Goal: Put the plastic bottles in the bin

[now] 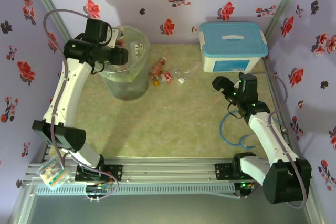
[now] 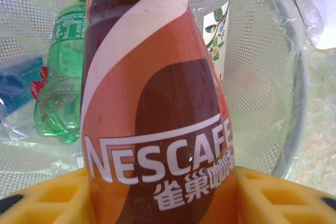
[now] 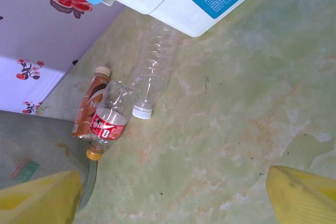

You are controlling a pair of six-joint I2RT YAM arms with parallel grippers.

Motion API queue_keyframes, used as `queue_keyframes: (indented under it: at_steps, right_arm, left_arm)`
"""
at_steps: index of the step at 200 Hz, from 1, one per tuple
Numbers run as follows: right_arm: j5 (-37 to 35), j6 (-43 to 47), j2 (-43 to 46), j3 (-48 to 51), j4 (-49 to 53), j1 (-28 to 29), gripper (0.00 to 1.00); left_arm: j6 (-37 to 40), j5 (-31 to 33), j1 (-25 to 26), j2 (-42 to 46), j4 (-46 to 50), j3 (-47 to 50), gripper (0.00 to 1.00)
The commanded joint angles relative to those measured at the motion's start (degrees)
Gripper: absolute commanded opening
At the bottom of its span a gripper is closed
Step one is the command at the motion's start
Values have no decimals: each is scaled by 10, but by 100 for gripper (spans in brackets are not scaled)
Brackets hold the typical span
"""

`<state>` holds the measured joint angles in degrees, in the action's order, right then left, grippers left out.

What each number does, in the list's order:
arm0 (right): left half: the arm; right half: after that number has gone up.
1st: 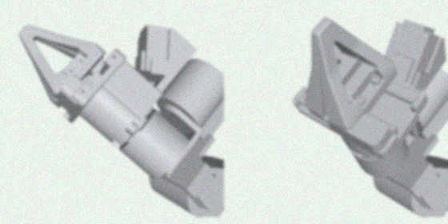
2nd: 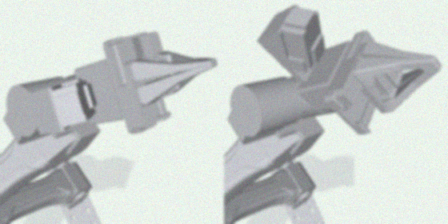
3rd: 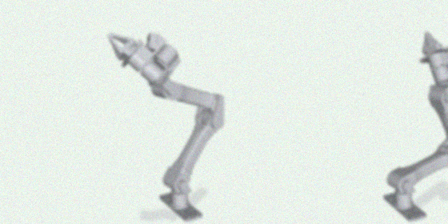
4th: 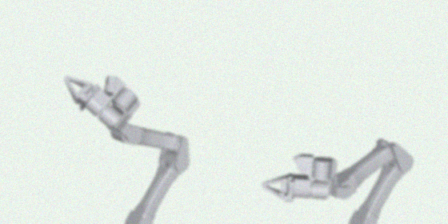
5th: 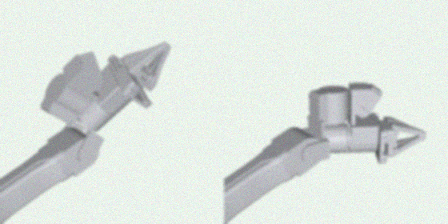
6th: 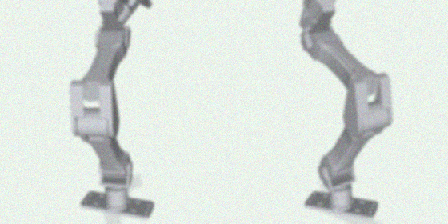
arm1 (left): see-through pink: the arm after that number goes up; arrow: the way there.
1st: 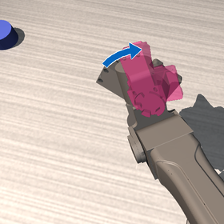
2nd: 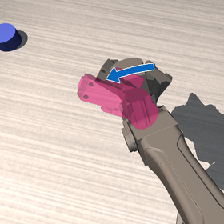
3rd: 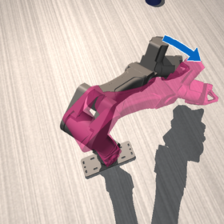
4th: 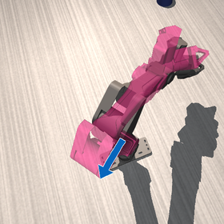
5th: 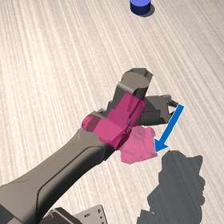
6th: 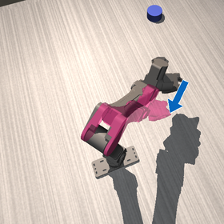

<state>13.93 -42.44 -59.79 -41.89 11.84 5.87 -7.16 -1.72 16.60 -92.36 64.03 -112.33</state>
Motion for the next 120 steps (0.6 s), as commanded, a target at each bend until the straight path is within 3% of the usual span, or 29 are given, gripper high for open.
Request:
queue_keyframes:
  at_steps: [1, 23, 51, 120]
  right_arm:
    - [2, 3, 4, 3, -8, -4, 91]
    - [1, 4, 3, 2, -6, -3, 91]
    - [0, 5, 2, 2, -6, -3, 91]
    - [1, 5, 1, 4, -6, -3, 91]
  left_arm:
    - [-7, -10, -6, -15, -5, -14, 63]
    - [-7, -11, -7, -17, -9, -20, 75]
    - [0, -10, -7, -20, -10, -27, 75]
    - [1, -16, -8, -49, -28, -30, 46]
